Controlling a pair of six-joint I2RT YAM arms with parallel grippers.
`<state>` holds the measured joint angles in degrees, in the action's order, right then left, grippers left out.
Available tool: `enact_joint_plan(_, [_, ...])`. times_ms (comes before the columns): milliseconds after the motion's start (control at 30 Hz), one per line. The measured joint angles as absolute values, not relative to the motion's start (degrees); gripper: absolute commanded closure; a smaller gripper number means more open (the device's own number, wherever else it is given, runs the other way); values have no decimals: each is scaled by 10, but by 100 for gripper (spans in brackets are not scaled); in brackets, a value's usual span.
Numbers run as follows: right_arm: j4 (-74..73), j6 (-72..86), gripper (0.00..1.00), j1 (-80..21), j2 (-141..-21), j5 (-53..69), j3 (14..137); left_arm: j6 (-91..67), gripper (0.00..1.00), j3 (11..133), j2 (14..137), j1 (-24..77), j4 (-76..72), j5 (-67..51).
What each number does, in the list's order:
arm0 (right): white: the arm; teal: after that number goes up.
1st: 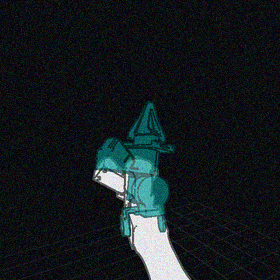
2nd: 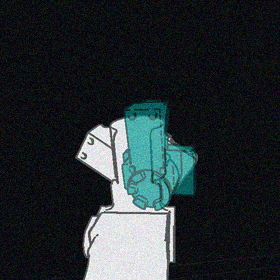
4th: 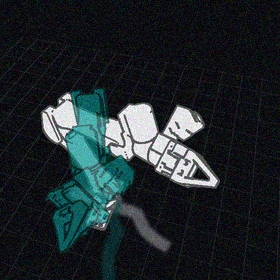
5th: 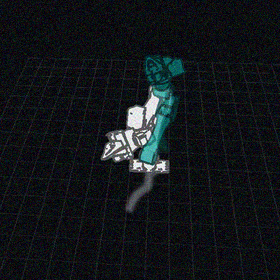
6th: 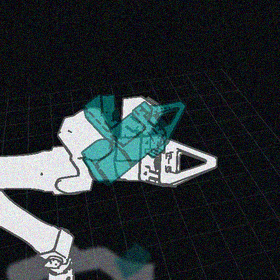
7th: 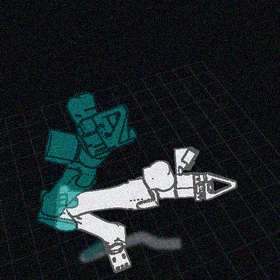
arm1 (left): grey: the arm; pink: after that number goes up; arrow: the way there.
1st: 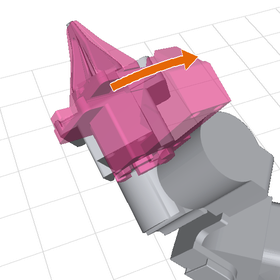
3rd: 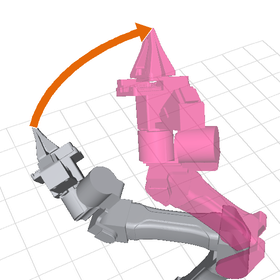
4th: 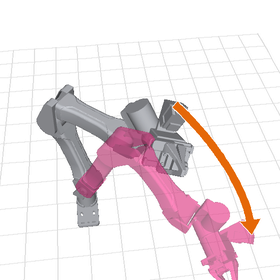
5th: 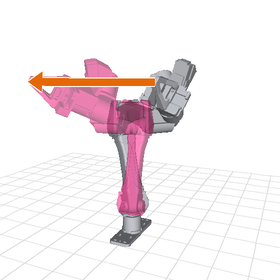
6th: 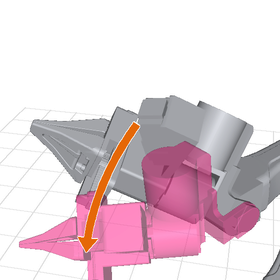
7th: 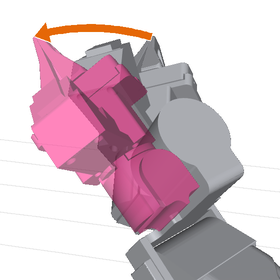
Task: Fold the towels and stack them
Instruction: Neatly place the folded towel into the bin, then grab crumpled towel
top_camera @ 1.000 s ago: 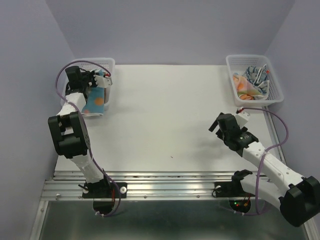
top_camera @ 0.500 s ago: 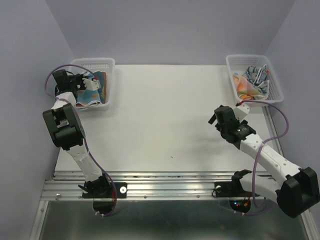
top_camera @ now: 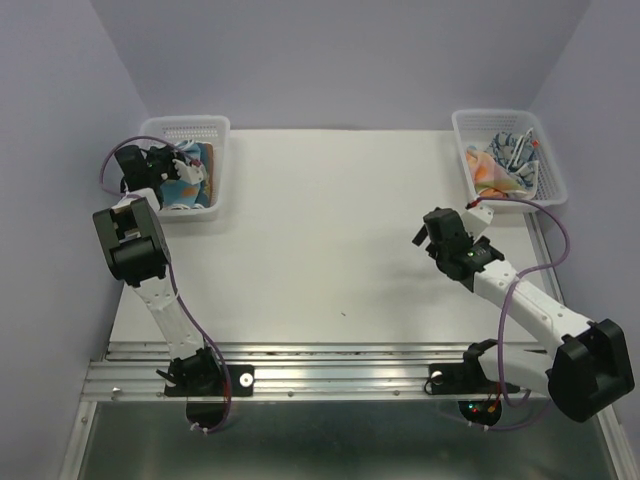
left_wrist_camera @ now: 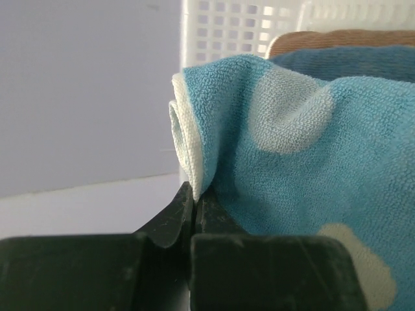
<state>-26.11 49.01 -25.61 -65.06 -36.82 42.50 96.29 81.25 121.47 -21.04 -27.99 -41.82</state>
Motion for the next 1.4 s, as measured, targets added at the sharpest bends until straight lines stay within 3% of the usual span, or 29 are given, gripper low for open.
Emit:
enact_joint_plan(167, [-250,487,0,-256,-656,-367,425,924,96,813,1215,-211,-332,-438])
enact_joint_plan(267, [-248,484,0,-256,-660,-364,425,910,77,814,1219,-210,-348,-447])
enact_joint_plan(333, [-247,482,0,-256,-663,-362,426,907,72,814,1222,-210,-351,-448])
enact_joint_plan(400, [-246,482,0,-256,-663,-362,426,903,57,814,1225,-211,-352,-446])
enact_joint_plan(433, [-244,482,0,-256,-663,-361,426,897,28,814,1226,-210,-354,-443])
enact_joint_plan(467, [-243,481,0,-256,-663,-361,426,893,5,814,1226,-210,-355,-439])
enact_joint_plan(500, [-241,480,0,-256,-663,-361,426,882,1,814,1226,-210,-358,-432])
enact_joint_plan(767, [-231,472,0,-256,-651,-351,426,725,1,818,1189,-206,-346,-376])
enact_joint_plan(933, [-218,467,0,-256,-603,-332,426,653,1,818,1048,-181,-253,-391])
enact_joint_plan(1167, [-188,460,0,-256,-523,-345,416,552,1,779,800,-41,-234,-451])
enact_joint_plan(1300, [-185,449,0,-256,-519,-348,416,433,1,776,763,23,-249,-461])
enact_joint_plan(1400, [-192,432,0,-256,-551,-371,435,252,1,782,775,44,-255,-434])
